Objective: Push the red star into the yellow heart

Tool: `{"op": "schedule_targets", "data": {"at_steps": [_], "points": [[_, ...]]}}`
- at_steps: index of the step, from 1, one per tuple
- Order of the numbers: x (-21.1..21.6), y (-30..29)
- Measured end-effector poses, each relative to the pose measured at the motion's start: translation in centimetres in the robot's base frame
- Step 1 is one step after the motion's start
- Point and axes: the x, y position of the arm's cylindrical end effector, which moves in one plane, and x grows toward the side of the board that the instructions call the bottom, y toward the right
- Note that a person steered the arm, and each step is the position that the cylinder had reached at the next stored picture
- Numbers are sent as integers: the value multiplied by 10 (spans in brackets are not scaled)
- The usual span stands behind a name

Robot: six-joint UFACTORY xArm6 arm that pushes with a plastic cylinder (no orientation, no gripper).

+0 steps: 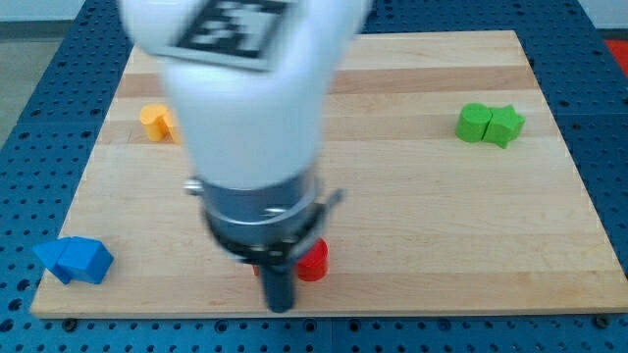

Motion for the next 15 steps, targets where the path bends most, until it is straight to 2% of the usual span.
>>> {"op": "schedule_targets", "data": {"at_steps": [1, 3, 5, 6, 10, 11, 12, 13, 15], "points": [[-28, -22], [4, -17], [5, 93], [-8, 109], [-76, -23], [-76, -60], [-60, -61], [-58, -87], [-115, -196]]}}
